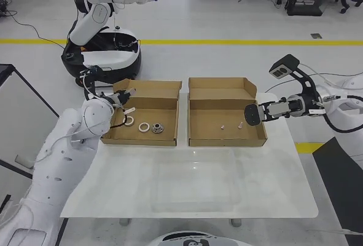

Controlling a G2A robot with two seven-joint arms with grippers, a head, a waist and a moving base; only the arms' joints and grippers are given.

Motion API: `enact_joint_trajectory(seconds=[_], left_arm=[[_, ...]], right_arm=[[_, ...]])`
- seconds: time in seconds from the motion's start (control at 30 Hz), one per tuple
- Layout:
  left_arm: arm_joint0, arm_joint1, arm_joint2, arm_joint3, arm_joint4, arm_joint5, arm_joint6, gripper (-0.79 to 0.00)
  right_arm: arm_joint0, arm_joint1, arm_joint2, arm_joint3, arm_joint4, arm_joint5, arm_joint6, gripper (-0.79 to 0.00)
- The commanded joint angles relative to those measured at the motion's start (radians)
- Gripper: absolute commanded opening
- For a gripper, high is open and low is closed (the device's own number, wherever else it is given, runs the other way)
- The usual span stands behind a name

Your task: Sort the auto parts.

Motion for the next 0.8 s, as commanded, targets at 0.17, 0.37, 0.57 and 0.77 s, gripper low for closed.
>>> enact_joint_trajectory(seconds=[0.17,0.37,0.57,0.77], left_arm=[[0.126,0.015,-0.157,-0.073,-0.115,-0.192,0.071,0.000],[0.196,0.023,-0.278,-0.090,-0.232,-0.358,0.111,0.000],[0.224,0.026,-0.334,-0.093,-0.308,-0.463,0.129,0.000],[0.223,0.026,-0.331,-0.093,-0.305,-0.450,0.129,0.000]], right_arm=[[0.000,0.000,0.000,0.000,0.000,0.000,0.000,0.000],[0.000,0.000,0.000,0.000,0.000,0.000,0.000,0.000],[0.000,0.000,0.000,0.000,0.000,0.000,0.000,0.000],[0.000,0.000,0.000,0.000,0.000,0.000,0.000,-0.001]])
